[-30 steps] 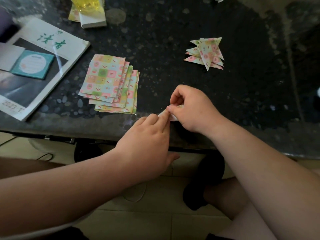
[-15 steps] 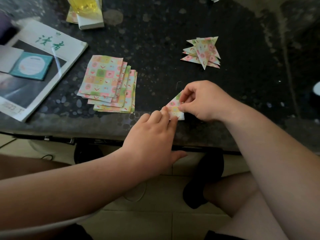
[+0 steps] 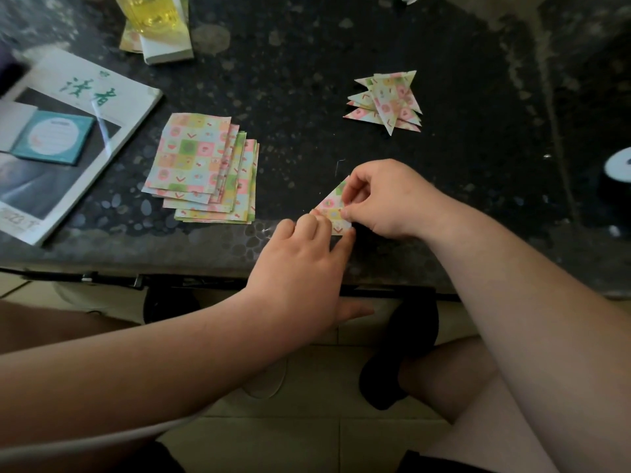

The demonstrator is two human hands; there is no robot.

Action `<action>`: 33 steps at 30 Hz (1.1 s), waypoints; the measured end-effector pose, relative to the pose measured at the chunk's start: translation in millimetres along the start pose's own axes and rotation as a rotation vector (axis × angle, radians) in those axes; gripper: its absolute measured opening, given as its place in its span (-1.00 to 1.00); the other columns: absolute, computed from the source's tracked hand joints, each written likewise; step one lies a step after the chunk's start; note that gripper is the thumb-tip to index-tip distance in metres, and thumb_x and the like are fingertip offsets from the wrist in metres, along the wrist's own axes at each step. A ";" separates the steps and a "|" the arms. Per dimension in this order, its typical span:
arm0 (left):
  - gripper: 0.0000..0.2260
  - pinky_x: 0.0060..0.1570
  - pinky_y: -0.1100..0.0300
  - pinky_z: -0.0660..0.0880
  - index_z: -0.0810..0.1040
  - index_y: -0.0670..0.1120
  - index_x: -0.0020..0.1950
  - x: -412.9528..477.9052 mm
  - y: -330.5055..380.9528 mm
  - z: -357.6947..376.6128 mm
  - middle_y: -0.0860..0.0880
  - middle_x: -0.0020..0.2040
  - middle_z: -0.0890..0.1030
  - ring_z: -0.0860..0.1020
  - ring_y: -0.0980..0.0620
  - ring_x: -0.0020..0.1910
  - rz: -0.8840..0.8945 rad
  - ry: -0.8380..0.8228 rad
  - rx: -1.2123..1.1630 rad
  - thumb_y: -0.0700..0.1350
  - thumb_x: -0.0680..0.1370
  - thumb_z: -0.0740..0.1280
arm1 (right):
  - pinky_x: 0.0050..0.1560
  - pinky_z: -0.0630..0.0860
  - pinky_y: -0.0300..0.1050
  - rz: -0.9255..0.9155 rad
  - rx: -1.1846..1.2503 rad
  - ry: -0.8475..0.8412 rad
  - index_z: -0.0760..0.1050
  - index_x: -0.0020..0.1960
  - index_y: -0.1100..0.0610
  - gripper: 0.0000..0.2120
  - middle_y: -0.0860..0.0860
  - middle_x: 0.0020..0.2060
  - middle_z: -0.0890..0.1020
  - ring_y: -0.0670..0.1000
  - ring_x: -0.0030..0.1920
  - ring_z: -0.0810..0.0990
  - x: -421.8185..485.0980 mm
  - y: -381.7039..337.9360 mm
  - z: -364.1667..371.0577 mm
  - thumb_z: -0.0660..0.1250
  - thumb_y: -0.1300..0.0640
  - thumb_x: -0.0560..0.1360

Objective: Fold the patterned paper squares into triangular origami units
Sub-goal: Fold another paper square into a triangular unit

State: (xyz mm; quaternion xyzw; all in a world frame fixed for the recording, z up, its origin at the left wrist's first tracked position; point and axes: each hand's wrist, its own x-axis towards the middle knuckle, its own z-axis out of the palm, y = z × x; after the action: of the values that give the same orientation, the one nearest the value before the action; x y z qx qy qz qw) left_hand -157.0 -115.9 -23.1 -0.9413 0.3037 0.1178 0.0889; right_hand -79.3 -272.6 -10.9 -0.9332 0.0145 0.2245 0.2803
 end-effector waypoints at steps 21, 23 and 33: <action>-0.30 0.42 -0.12 0.18 0.12 0.20 0.61 -2.6 -24.8 -7.1 -0.05 0.63 0.11 0.21 -0.13 0.47 -0.024 -0.039 -0.177 0.49 0.54 -0.04 | -0.31 0.53 -0.18 0.086 0.001 -0.079 0.58 -0.06 -0.02 -0.85 -0.05 -0.39 0.70 -0.12 -0.39 0.66 -10.2 0.8 -1.0 0.55 0.07 0.47; -0.39 0.41 -0.10 0.22 0.19 0.24 0.57 0.9 -28.5 -7.2 0.02 0.61 0.16 0.23 -0.10 0.45 -0.035 -0.027 -0.252 0.43 0.57 0.02 | -0.43 0.50 -0.19 0.119 0.050 -0.090 0.55 -0.03 0.00 -0.85 -0.05 -0.44 0.69 -0.12 -0.53 0.59 -11.6 2.7 1.4 0.52 0.07 0.50; -0.49 -0.12 0.29 0.43 0.38 0.07 0.41 27.8 -59.6 -14.5 0.17 0.03 0.54 0.51 0.16 -0.02 -0.310 -0.086 -0.774 -0.03 0.52 0.50 | -0.48 0.52 -0.22 0.098 0.152 -0.058 0.47 0.07 -0.09 -0.70 0.01 -0.29 0.70 -0.13 -0.52 0.61 -16.6 2.2 5.9 0.55 0.10 0.48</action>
State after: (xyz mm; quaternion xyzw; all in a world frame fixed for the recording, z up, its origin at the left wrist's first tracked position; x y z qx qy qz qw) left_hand -97.4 -87.0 -11.2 -0.9340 0.0878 0.2474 -0.2422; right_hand -97.0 -273.0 -9.3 -0.9005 0.0689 0.2631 0.3393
